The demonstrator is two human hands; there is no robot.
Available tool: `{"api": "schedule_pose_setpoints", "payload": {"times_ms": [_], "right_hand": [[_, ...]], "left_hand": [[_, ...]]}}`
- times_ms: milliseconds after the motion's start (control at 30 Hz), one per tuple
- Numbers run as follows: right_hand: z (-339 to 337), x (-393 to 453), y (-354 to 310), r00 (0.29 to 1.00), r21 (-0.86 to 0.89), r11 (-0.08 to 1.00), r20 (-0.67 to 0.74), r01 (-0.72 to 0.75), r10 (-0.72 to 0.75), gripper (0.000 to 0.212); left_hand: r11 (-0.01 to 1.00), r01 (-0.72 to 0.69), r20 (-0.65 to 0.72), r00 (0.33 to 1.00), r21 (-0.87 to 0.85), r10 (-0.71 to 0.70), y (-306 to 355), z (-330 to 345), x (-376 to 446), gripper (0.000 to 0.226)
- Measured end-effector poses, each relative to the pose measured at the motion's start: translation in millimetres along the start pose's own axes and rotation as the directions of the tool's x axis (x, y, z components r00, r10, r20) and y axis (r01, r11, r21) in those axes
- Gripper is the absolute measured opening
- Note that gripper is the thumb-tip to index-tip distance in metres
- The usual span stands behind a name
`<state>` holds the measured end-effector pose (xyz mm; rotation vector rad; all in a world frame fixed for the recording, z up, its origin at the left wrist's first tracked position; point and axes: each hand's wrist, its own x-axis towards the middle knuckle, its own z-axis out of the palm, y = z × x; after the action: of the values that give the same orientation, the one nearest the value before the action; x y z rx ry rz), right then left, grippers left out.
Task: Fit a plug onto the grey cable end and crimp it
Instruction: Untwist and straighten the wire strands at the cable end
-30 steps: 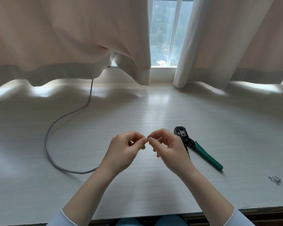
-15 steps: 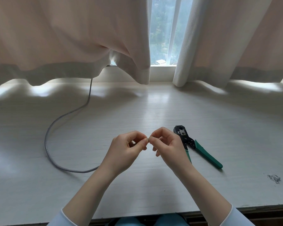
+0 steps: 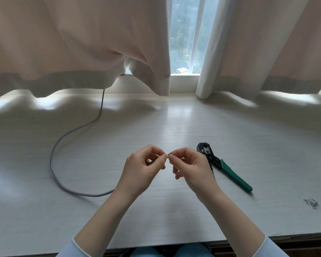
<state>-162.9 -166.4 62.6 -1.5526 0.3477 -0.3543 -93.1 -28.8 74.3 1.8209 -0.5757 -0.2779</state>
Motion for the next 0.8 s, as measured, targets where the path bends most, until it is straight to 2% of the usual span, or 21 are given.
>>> {"api": "schedule_pose_setpoints", "payload": {"times_ms": [133,333,500,800], "right_hand": [[1,-1,1,1.0,0.04,0.999,0.003,-0.015,0.015,0.005],[1,-2,0,1.0,0.0,1.0,0.002,-0.028,0.028,0.009],[-1,0,-5,0.998,-0.184,0.981,-0.017,0.063,-0.067,0.011],[-3,8,-11,0.982,-0.341,0.921,0.029,0.186,-0.188,0.013]], "left_hand": [[0.999,0.015,-0.005,1.0,-0.032,-0.016,-3,0,1,0.009],[0.997,0.008,-0.014,1.0,-0.082,-0.009,-6,5,-2,0.011],[0.998,-0.014,0.016,1.0,-0.055,0.014,-6,5,-1,0.013],[0.999,-0.011,0.072,0.997,-0.034,0.013,-6,5,-1,0.013]]}}
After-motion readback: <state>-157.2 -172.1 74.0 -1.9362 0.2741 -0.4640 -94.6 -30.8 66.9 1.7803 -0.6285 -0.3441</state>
